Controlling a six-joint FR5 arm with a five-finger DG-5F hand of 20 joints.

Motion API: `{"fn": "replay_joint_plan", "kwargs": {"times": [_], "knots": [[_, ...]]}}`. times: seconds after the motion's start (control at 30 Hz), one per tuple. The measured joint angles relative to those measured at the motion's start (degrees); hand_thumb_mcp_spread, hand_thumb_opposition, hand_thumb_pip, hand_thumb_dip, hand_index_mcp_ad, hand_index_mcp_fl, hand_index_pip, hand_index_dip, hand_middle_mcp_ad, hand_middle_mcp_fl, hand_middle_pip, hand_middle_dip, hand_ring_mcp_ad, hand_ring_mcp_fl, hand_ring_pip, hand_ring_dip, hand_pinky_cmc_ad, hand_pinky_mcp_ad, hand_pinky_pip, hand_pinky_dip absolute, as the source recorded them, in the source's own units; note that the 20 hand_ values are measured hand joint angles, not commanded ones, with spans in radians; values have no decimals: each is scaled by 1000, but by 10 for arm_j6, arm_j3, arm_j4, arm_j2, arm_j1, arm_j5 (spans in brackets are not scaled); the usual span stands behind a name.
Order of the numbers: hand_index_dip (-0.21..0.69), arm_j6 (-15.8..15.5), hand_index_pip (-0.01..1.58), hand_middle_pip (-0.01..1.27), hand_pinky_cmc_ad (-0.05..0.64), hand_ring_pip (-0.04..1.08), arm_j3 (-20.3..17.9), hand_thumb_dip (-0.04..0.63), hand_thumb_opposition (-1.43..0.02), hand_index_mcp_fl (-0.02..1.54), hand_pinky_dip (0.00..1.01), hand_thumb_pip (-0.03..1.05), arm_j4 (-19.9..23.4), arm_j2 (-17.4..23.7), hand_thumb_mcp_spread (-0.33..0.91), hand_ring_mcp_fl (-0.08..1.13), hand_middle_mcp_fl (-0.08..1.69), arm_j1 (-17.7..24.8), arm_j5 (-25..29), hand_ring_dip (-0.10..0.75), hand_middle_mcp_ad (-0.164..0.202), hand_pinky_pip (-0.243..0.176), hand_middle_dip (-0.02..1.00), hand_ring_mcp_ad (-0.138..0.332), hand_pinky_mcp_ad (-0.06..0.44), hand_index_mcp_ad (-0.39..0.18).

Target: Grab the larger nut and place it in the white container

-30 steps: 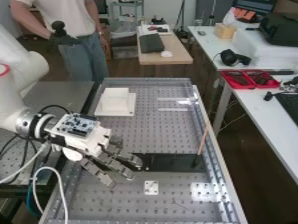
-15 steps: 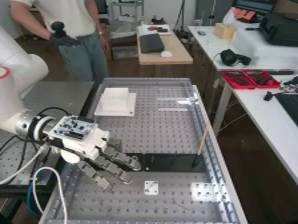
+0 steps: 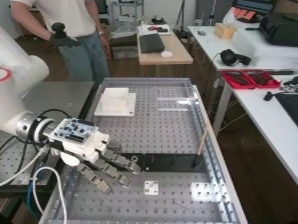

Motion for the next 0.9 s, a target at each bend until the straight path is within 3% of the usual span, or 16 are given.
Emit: {"fn": "replay_joint_plan", "kwargs": {"times": [0.63, 0.9], "knots": [[145, -3, 1564, 119, 328, 202, 4, 236, -911, 12, 653, 857, -1, -11, 321, -2, 3, 0, 0, 91, 51, -91, 194, 161, 304, -176], [122, -2, 1559, 120, 328, 202, 5, 237, -918, 129, 653, 840, 12, -16, 321, -2, 5, 0, 1, 91, 51, -91, 187, 162, 291, -152]]}}
